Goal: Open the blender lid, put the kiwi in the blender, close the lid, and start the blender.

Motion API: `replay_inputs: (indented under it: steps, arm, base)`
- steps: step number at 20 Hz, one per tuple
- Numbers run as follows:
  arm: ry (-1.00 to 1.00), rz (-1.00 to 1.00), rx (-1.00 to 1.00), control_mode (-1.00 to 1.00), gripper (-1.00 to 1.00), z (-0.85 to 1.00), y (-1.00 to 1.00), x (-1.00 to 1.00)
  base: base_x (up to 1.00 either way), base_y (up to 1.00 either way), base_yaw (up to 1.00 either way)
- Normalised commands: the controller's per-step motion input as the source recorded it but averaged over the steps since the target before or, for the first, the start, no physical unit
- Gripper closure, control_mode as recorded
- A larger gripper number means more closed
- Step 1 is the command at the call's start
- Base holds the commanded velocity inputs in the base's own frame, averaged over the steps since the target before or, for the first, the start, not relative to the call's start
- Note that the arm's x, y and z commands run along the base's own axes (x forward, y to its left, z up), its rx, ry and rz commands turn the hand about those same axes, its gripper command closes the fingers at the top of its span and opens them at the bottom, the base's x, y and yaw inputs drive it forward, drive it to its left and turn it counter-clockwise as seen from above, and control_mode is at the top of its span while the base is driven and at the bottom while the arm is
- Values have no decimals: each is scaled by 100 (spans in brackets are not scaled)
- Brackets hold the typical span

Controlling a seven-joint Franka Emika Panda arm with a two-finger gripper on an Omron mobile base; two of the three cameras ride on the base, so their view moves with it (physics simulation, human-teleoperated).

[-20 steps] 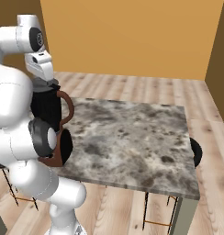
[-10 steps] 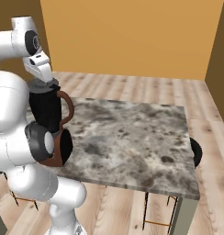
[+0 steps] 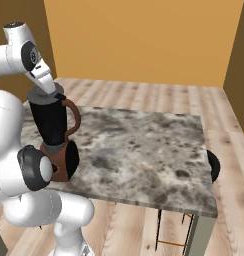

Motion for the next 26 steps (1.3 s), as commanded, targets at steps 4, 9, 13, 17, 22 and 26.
replay_inputs:
  steps: [4,9,13,17,22,26]
  arm:
    - [-1,2,0,-100,100,-1,0,22]
    - [1,6,0,-100,100,0,-3,6]
    - [7,7,0,-100,100,0,-11,0]
    - [13,8,0,-100,100,0,-5,0]
    - [15,5,-1,-100,100,12,0,-6]
    - [19,1,-3,-100,100,6,0,-17]
  base:
    - [0,0,0]
    - [0,0,0]
    - [0,0,0]
    - [0,0,0]
    - [0,0,0]
    - [0,0,0]
